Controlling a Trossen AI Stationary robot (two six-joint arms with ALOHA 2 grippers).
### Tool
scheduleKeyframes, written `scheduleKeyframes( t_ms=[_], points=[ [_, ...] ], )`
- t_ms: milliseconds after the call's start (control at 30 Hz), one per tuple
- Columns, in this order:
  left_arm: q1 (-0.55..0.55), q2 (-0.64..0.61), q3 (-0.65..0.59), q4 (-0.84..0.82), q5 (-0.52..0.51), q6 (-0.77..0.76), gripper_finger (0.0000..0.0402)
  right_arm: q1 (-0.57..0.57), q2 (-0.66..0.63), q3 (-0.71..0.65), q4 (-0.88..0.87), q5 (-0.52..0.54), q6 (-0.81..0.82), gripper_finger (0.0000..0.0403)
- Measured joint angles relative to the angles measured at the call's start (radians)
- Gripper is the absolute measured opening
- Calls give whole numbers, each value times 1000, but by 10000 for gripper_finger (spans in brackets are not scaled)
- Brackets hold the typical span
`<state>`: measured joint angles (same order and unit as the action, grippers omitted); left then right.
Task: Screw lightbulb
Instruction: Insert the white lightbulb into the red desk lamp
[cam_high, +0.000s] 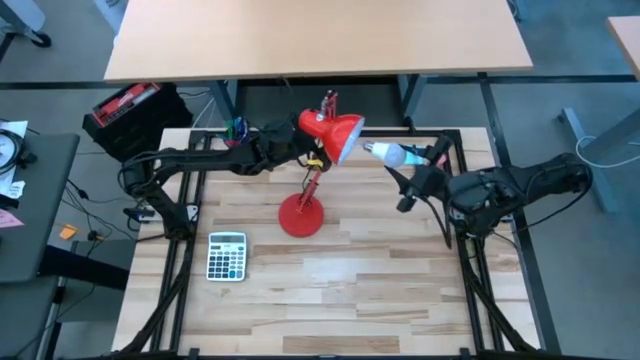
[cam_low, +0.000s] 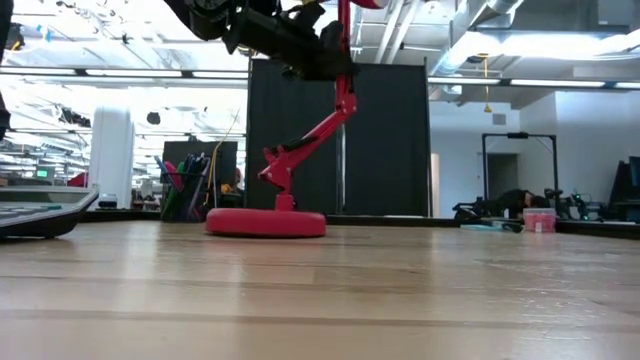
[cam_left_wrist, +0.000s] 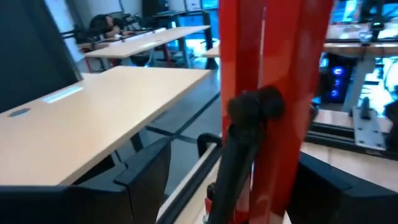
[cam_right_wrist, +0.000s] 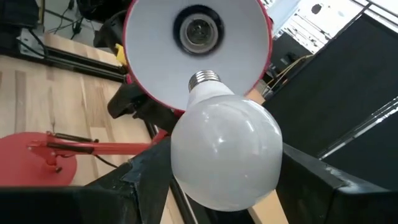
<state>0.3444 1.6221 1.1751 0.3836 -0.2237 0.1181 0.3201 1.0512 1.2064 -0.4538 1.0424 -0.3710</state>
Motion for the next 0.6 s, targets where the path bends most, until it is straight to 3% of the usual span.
scheduleKeyframes(
  t_ms=[133,367,533,600],
  points=[
    [-3,0,0,-1,-29,15,218,-15,0,0,-1,0,0,254],
    [-17,0,2,-5,38,64,67,-27,0,0,-2,0,19,254],
    [-14,-2,3,-20,195,86,66,-4,3,0,-2,1,38,254],
    [-14,-2,2,-20,203,78,65,14,9,1,-2,2,49,254]
  ],
)
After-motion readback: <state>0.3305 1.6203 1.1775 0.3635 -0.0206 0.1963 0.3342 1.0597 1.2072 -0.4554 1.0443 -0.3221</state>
